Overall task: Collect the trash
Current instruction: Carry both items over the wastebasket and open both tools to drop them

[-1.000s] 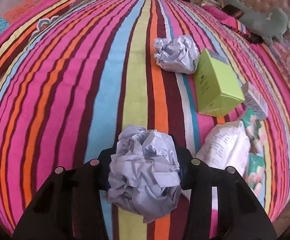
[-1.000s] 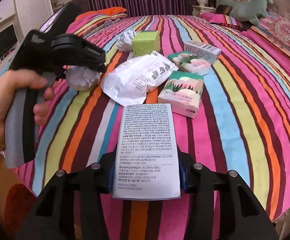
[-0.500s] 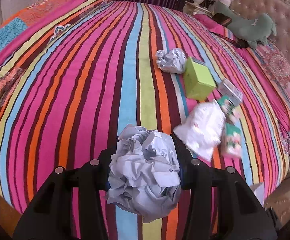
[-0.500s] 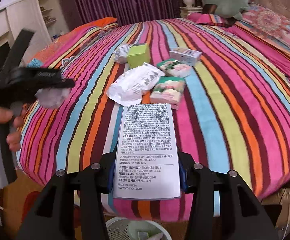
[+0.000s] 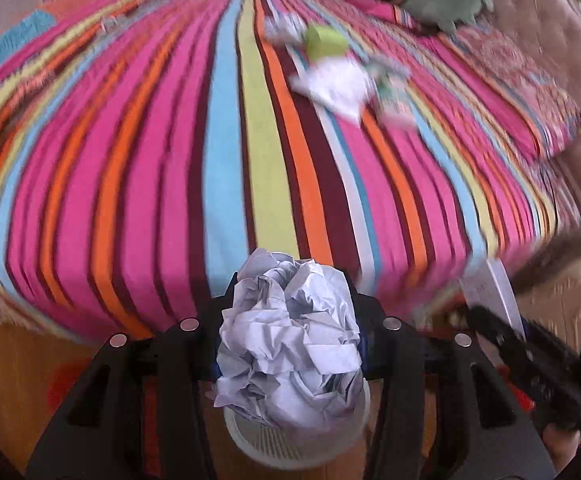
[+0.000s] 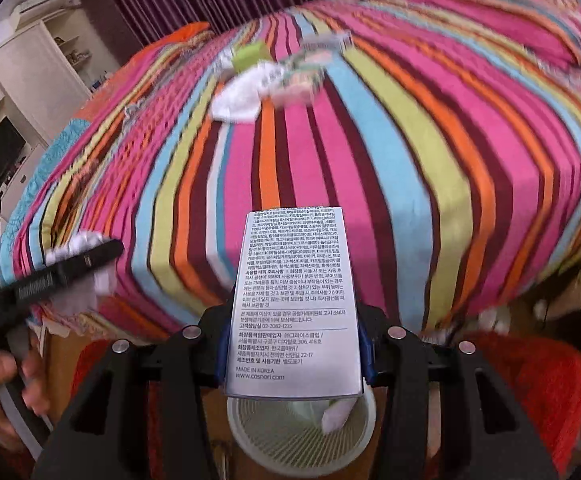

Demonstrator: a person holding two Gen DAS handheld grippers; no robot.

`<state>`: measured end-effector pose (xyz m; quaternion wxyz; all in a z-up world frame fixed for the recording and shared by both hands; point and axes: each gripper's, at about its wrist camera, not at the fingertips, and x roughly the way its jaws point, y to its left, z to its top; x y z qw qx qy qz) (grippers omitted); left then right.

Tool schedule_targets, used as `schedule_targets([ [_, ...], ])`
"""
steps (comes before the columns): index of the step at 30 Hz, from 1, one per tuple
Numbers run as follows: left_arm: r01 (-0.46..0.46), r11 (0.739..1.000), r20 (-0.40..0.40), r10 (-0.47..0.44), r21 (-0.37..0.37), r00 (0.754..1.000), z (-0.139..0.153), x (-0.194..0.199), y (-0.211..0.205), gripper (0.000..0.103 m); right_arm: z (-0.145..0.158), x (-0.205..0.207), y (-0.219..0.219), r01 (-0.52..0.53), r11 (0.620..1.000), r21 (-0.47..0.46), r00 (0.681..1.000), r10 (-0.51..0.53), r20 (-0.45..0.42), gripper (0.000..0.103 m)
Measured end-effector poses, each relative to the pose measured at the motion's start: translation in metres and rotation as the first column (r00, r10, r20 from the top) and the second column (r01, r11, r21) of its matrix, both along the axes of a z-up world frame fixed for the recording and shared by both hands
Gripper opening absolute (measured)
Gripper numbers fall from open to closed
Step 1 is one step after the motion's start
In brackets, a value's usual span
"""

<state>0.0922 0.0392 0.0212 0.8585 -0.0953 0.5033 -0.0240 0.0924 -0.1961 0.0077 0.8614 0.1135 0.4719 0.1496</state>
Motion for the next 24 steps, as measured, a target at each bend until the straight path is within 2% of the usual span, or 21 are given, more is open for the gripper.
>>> schedule_targets([
  [6,0.009,1.0,-0.112,-0.008,0.005,0.994,-0.054,-0.035,-0.023,0.045,-0.036,-0.013,0.005,-0.003,1.0,0.001,0.99,0.004,-0.141,0.045],
  [11,0.04,0.999,-0.22,-0.038,0.005,0.975,-0.096,-0.051,-0.043,0.045,-0.071,-0.018,0.005,0.01,1.0,0.021,0.954,-0.003,-0.299,0.045],
  [16,0.07,0.998,-0.357,-0.062,0.008,0.932,-0.133,-0.051,-0.058,0.046,-0.105,-0.022,0.005,0.026,0.998,0.053,0.888,0.002,-0.46,0.045],
  [17,0.067,0.998,-0.382,-0.06,0.006,0.922,-0.14,-0.051,-0.058,0.046,-0.114,-0.021,0.005,0.034,0.998,0.061,0.866,0.001,-0.5,0.045],
  [24,0.02,1.0,-0.517,-0.024,-0.014,0.856,-0.182,-0.049,-0.048,0.046,-0.149,-0.018,0.013,0.04,0.998,0.043,0.799,-0.006,-0.601,0.045],
])
